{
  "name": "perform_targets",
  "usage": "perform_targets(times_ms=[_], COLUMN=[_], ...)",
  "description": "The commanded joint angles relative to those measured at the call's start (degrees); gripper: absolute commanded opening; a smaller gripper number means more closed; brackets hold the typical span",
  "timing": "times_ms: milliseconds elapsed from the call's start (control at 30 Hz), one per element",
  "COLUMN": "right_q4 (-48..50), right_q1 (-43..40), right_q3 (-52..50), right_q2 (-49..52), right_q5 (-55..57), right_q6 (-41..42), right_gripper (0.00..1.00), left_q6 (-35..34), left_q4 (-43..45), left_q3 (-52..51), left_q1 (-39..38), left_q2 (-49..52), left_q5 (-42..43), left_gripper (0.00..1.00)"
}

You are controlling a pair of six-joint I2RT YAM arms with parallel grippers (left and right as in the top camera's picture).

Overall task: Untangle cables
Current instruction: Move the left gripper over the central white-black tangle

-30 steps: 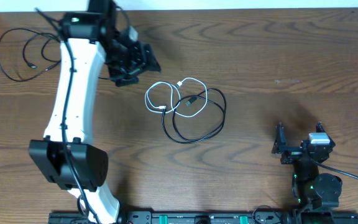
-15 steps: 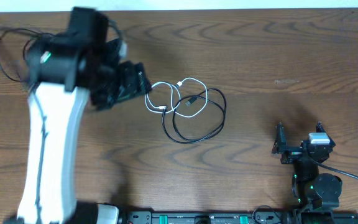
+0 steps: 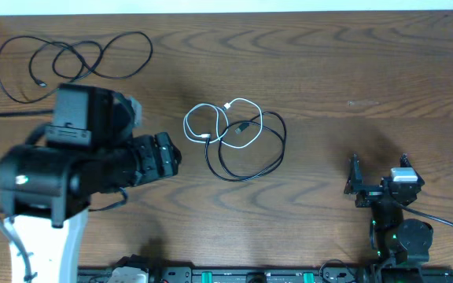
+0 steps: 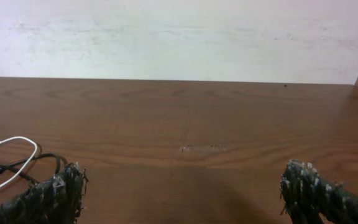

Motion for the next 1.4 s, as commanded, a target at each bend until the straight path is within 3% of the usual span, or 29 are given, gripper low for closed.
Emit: perform_targets(times_ms=[0, 267, 600, 800, 933, 1200, 1367], right_q4=[-0.3, -0.3, -0.3, -0.3, -0.3, -0.3, -0.3], right_q1=[0.7, 0.7, 0.7, 0.7, 0.7, 0.7, 0.7], right_q3=[-0.1, -0.1, -0.1, -0.1, -0.1, -0.1, -0.1], right_q2=[-0.2, -0.2, -0.2, -0.2, -0.2, -0.2, -0.2], right_q5=[0.0, 0.0, 0.0, 0.0, 0.1, 0.0, 0.0], right_q6=[0.8, 0.8, 0.8, 0.8, 0.8, 0.8, 0.8], right_gripper=[0.99, 0.99, 0.99, 0.99, 0.99, 0.99, 0.99], left_q6=[-3.6, -5.0, -5.0, -5.0, -4.3, -1.1, -1.1], left_q4=[4.8, 20.4, 39.3, 49.7, 55.1, 61.2, 62.3], left_q3=[-9.8, -25.8, -28.2, -28.2, -28.2, -28.2, -28.2], left_q1=[-0.2, -3.0, -19.2, -28.8, -32.9, -38.0, -38.2], left_q2=[0.1, 4.6, 17.0, 25.9, 30.3, 35.6, 38.0], left_q5=[-0.1, 9.0, 10.6, 4.0, -4.2, -9.7, -12.9], left_gripper=[0.87, 0.87, 0.86, 0.86, 0.85, 0.85, 0.68])
